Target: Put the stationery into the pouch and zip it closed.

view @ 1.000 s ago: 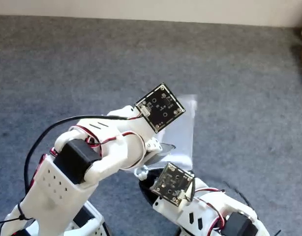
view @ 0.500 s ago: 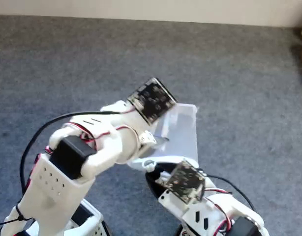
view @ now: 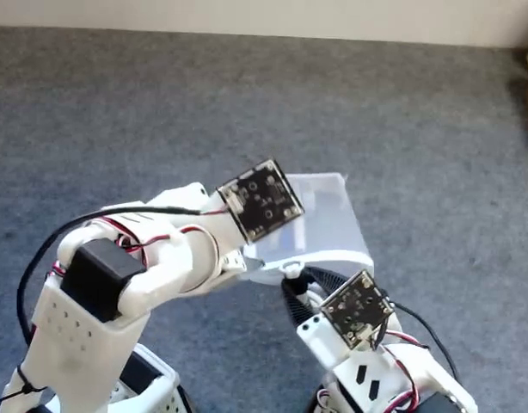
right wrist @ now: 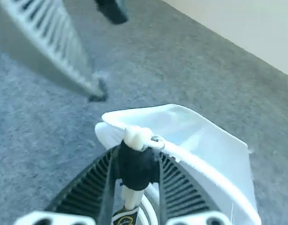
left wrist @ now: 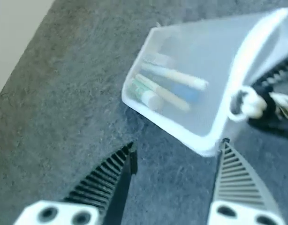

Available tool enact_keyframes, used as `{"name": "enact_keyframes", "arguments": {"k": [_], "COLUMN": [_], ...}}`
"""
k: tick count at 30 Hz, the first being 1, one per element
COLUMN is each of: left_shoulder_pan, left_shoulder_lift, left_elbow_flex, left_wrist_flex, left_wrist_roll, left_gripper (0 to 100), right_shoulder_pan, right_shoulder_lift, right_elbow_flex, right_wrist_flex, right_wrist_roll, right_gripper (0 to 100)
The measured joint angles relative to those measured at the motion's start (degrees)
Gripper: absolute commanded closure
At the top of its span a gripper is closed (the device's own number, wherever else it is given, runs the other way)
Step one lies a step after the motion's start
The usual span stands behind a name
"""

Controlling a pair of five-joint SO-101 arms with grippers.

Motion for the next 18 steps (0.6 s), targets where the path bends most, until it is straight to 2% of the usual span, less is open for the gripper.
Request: {"name": "enact_keyframes", "arguments": {"k": [5, 10, 18], "left_shoulder_pan": [4.7, 9.1, 10.1], "left_shoulder_lift": [0.0, 0.0, 0.0], "left_elbow_flex": [0.1, 3.9, 13.1], "left_wrist_flex": [1.8, 1.6, -6.9], "left_wrist_roll": [-1.4, -1.4, -1.4], "left_gripper": [74, 74, 74], "right_shoulder_pan": [3.7, 4.4, 4.6], "right_shoulder_lift": [0.0, 0.0, 0.0], "right_elbow_flex": [-2.1, -2.3, -2.3], "right_wrist_flex": [0.0, 0.0, 0.0], "right_wrist_roll": [0.0, 0.0, 0.0], "right_gripper": [99.5, 99.5, 99.5]}}
